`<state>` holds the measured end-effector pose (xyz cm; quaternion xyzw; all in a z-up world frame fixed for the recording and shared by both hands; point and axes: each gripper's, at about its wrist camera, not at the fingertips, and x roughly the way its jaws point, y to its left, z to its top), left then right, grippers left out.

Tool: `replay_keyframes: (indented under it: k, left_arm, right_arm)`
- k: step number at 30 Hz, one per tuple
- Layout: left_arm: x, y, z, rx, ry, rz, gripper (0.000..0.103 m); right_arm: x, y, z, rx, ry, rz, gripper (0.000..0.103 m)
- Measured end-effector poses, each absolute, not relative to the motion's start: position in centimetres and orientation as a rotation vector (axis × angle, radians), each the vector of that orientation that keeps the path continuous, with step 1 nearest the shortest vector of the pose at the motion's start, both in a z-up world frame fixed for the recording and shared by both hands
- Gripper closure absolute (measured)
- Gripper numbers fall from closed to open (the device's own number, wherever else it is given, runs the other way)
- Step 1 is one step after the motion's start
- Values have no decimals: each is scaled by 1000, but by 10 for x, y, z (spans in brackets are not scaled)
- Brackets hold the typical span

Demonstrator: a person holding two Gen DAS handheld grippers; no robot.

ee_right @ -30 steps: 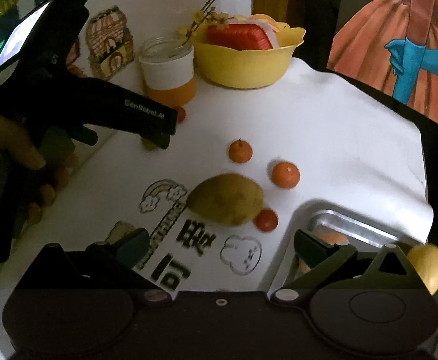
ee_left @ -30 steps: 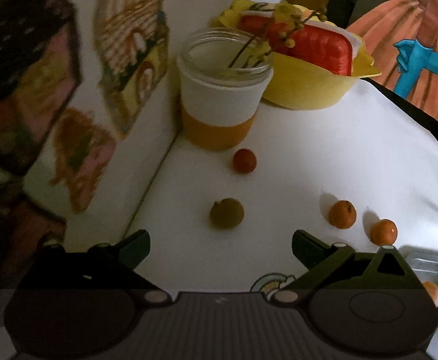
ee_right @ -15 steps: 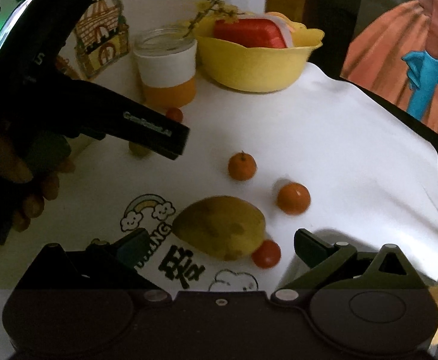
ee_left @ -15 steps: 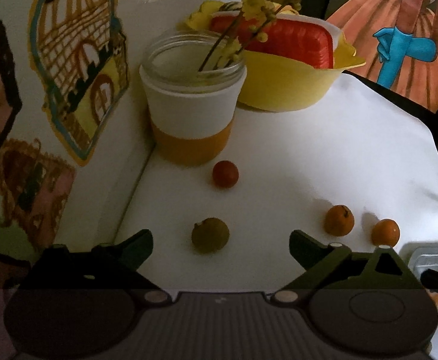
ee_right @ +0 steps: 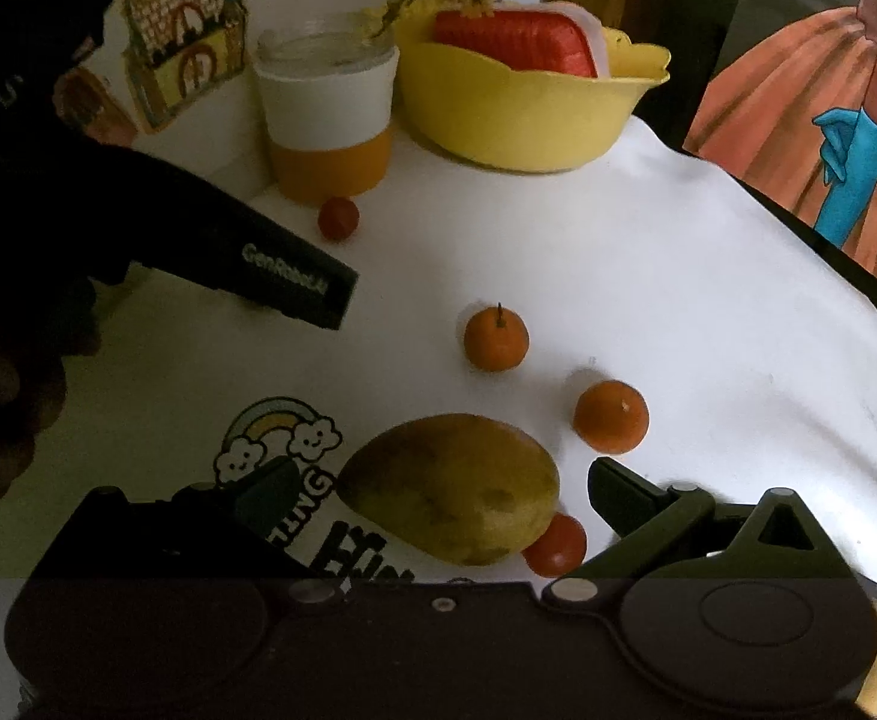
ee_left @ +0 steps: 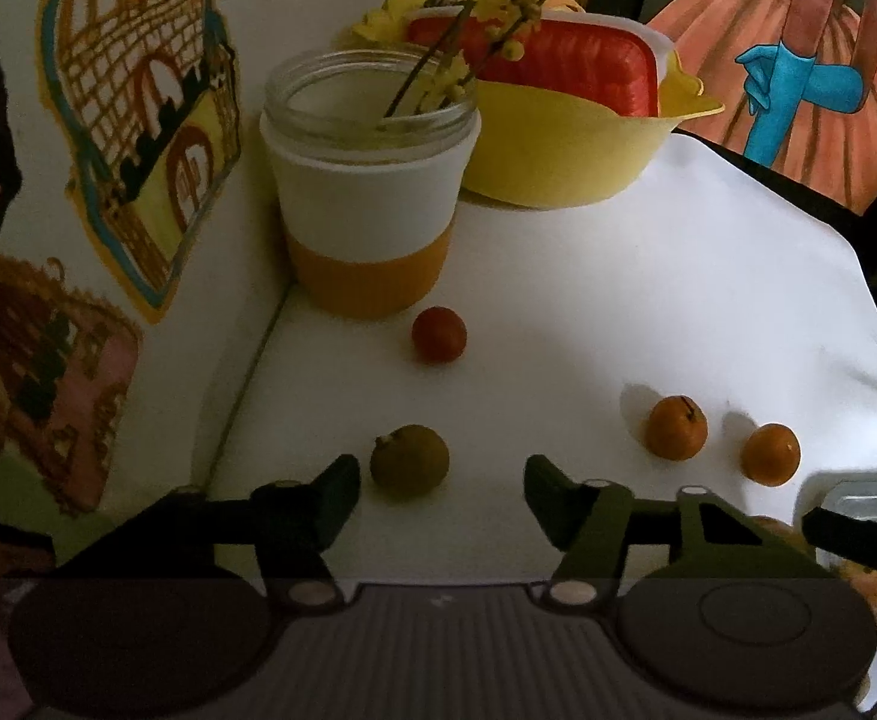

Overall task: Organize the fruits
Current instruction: 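Grasp another brown round fruit with the left tool while the right tool grasps the large mango-like fruit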

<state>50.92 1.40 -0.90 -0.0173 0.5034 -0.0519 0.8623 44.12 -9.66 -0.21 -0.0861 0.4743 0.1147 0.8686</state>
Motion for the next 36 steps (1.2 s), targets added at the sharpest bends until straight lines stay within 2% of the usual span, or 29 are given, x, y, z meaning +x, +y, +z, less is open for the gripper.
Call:
replay_keyframes:
  k: [6, 13, 19, 27, 36]
  left_arm:
    - [510, 15, -12, -37, 1060, -113, 52]
    - [514, 19, -13, -44, 1060, -92, 59]
    - [515, 22, -12, -38, 1058, -74, 70]
    - [512, 23, -10, -47, 1061, -72, 71]
    - [492, 17, -8, -51, 1084, -88, 71]
  right_arm:
    - [443, -96, -8, -167, 1000, 216, 6]
    - [446, -97, -11, -155, 1000, 207, 11]
    - [447, -97, -12, -158, 998, 206, 17]
    - [446, -97, -11, -172, 991, 219, 23]
    - [440, -98, -8, -180, 988, 226, 24]
